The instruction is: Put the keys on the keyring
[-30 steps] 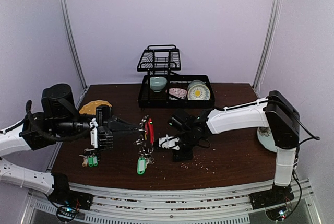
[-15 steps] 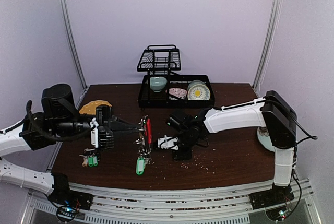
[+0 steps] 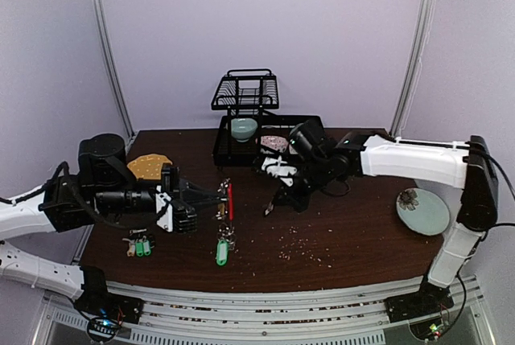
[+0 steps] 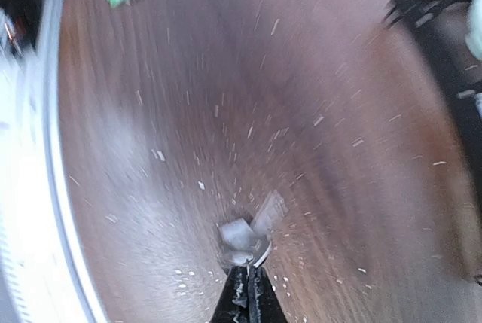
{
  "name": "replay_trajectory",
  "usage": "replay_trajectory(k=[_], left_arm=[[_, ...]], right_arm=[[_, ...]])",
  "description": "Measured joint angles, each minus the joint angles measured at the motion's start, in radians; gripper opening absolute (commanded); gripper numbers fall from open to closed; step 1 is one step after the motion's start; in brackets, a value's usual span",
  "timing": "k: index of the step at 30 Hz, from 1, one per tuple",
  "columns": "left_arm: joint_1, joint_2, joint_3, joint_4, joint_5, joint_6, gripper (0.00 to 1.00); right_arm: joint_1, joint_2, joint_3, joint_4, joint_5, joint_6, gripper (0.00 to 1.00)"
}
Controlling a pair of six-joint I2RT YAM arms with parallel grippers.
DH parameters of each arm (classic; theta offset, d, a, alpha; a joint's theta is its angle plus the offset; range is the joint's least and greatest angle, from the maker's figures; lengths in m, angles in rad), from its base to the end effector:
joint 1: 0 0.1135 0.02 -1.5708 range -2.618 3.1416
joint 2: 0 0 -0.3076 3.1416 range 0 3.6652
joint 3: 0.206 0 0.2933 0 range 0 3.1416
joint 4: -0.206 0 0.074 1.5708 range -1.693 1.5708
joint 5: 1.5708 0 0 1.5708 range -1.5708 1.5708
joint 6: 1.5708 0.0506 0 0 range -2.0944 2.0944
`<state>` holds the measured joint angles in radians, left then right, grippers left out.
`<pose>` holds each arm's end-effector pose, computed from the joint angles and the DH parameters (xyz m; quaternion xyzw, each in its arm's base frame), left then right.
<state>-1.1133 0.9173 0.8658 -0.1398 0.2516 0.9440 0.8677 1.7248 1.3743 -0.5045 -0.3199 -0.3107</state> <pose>0.0963 -0.2241 0.3795 0.6968 0.3265 -0.1498 0.6209 0.2707 0.3440 0.2831 -0.5602 0.7378 0.2385 0.2915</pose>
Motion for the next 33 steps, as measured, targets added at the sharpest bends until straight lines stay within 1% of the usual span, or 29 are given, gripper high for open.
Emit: replay_trajectory(k=[3, 6, 10, 13, 16, 20, 23, 28, 33], left_arm=[[0.000, 0.011, -0.002, -0.006, -0.009, 0.043, 0.00], [0.000, 0.027, 0.012, -0.019, -0.003, 0.085, 0.00], [-0.018, 0.069, 0.026, -0.004, -0.032, 0.170, 0.00], [-0.058, 0.089, 0.014, 0.026, -0.113, 0.260, 0.00], [-0.076, 0.106, 0.013, 0.038, -0.158, 0.320, 0.00], [-0.085, 0.110, 0.013, 0.045, -0.200, 0.367, 0.00], [-0.098, 0.116, 0.013, 0.045, -0.222, 0.391, 0.00], [-0.112, 0.126, 0.013, 0.044, -0.229, 0.398, 0.00], [-0.112, 0.114, 0.013, 0.047, -0.172, 0.345, 0.00]], right_arm=[[-0.010, -0.133, -0.010, -0.002, -0.029, 0.084, 0.00], [0.013, -0.249, -0.005, -0.017, -0.070, 0.183, 0.00], [0.081, -0.317, 0.010, -0.033, -0.094, 0.286, 0.00], [0.131, -0.332, 0.011, -0.041, -0.081, 0.348, 0.00], [0.179, -0.332, 0.011, -0.051, -0.054, 0.394, 0.00], [0.232, -0.325, 0.029, -0.056, -0.050, 0.428, 0.00], [0.248, -0.316, 0.048, -0.045, -0.057, 0.446, 0.00], [0.251, -0.316, 0.048, -0.003, -0.070, 0.486, 0.00], [0.256, -0.316, 0.048, 0.038, -0.084, 0.507, 0.00]])
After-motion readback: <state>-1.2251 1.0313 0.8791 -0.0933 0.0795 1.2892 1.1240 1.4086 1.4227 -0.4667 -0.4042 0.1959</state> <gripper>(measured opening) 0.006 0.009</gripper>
